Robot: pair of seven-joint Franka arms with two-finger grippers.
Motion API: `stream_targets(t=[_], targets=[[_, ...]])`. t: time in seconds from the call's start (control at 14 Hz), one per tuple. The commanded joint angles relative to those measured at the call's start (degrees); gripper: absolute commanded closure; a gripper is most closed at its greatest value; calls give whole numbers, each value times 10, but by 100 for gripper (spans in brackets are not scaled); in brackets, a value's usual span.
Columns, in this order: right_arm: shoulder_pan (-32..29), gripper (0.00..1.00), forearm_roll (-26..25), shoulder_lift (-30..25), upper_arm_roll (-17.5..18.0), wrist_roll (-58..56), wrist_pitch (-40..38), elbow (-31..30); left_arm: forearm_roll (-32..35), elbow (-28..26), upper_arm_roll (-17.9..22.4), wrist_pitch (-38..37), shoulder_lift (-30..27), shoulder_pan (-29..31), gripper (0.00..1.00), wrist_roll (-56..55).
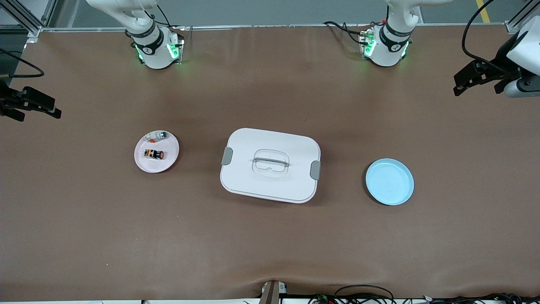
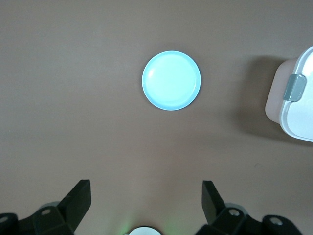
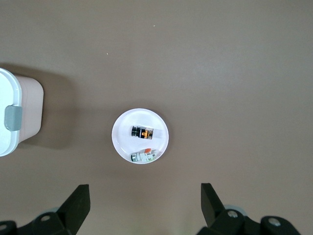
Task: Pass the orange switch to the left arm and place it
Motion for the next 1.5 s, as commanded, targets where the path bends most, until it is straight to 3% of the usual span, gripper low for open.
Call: stream_targets(t=[0.0, 1.0, 1.29, 1.43], targets=[[-1, 0, 2, -16, 3, -5, 6, -15, -5, 5, 3, -7, -3, 1, 0, 12], [-10, 0, 4, -5, 0, 0, -2, -6, -8, 0, 6, -7, -5, 0, 0, 12], [-8, 0, 8, 31, 1, -3, 5, -7, -8, -1, 6, -13, -7, 0, 0, 12], [-12, 0, 11, 82, 1, -4, 14, 1, -8, 0, 6, -13, -6, -1, 0, 12]])
